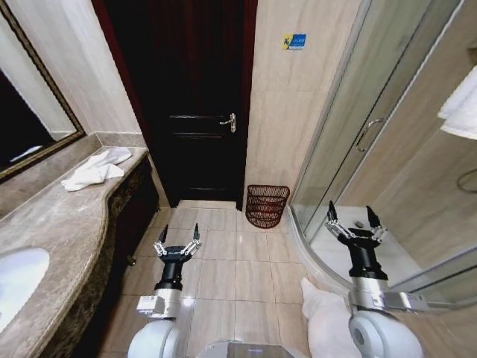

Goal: Discard the used towel into the hamper.

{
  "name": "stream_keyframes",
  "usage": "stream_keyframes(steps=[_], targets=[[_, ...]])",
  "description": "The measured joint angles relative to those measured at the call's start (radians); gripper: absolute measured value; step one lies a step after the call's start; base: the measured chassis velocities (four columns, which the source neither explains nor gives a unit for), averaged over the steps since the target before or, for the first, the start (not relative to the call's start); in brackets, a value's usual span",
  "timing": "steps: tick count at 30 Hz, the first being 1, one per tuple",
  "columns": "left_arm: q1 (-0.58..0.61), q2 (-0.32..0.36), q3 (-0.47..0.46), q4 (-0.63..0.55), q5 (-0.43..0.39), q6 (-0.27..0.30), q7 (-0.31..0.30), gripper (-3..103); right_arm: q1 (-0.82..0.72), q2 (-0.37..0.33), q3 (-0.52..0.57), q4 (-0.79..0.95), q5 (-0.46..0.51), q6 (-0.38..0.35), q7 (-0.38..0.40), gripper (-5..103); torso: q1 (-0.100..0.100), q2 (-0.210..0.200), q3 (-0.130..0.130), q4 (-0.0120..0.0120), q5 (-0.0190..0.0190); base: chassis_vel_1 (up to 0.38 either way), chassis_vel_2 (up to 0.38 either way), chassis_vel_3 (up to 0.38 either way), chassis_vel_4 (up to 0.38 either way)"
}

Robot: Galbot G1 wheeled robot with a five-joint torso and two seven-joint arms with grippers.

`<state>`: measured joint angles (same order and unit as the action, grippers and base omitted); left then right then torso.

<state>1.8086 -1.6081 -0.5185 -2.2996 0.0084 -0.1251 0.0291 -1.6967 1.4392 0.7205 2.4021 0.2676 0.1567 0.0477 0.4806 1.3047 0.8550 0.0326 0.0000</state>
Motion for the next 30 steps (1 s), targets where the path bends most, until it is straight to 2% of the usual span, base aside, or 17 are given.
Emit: stream_keyframes(steps=[5, 8, 9, 11, 18, 20, 24, 28, 30], targets=[[-0.003, 0.000, -0.015, 0.000, -0.011, -0.008, 0.008, 97, 0.001, 0.012, -0.003, 0.008, -0.007, -0.022, 0.004, 100, 0.000, 0.000, 0.000, 0.0001, -0.0001, 0.000, 0.000, 0.000, 0.000], [-0.013, 0.000, -0.001, 0.000, -0.044, -0.043, -0.031, 99, -0.001, 0.023, -0.011, 0.004, -0.006, -0.031, 0.022, 100, 0.000, 0.000, 0.000, 0.0000, -0.0001, 0.000, 0.000, 0.000, 0.000], [-0.013, 0.000, -0.001, 0.000, -0.044, -0.043, -0.031, 99, -0.001, 0.023, -0.011, 0.004, -0.006, -0.031, 0.022, 100, 0.000, 0.000, 0.000, 0.0000, -0.0001, 0.000, 0.000, 0.000, 0.000], [-0.019, 0.000, 0.022, -0.007, -0.071, -0.044, -0.071, 97, 0.004, 0.024, -0.012, -0.004, -0.006, -0.032, 0.023, 100, 0.000, 0.000, 0.000, 0.0000, 0.0000, 0.000, 0.000, 0.000, 0.000], [-0.029, 0.000, 0.039, -0.010, -0.071, -0.067, -0.105, 92, 0.014, 0.022, -0.013, -0.007, -0.006, -0.034, 0.010, 100, 0.000, 0.000, 0.000, 0.0000, 0.0001, 0.000, 0.000, 0.000, 0.000], [-0.042, 0.000, 0.041, 0.006, -0.073, -0.090, -0.119, 94, 0.014, 0.022, -0.014, -0.009, -0.003, -0.034, 0.006, 100, 0.000, 0.000, 0.000, 0.0000, -0.0001, 0.000, 0.000, 0.000, 0.000], [-0.059, 0.000, 0.039, 0.008, -0.085, -0.091, -0.136, 98, 0.016, 0.020, -0.019, -0.012, -0.002, -0.035, 0.004, 100, 0.000, 0.000, 0.000, 0.0000, 0.0000, 0.000, 0.000, 0.000, 0.000], [-0.069, 0.000, 0.038, 0.007, -0.105, -0.114, -0.121, 92, 0.021, 0.018, -0.023, -0.015, 0.001, -0.033, 0.004, 100, 0.000, 0.000, 0.000, 0.0000, 0.0000, 0.000, 0.000, 0.000, 0.000], [-0.079, 0.000, 0.029, 0.007, -0.096, -0.151, -0.097, 84, 0.021, 0.017, -0.027, -0.016, 0.016, -0.026, 0.010, 100, 0.000, 0.000, 0.000, 0.0000, 0.0000, 0.000, 0.000, 0.000, 0.000]])
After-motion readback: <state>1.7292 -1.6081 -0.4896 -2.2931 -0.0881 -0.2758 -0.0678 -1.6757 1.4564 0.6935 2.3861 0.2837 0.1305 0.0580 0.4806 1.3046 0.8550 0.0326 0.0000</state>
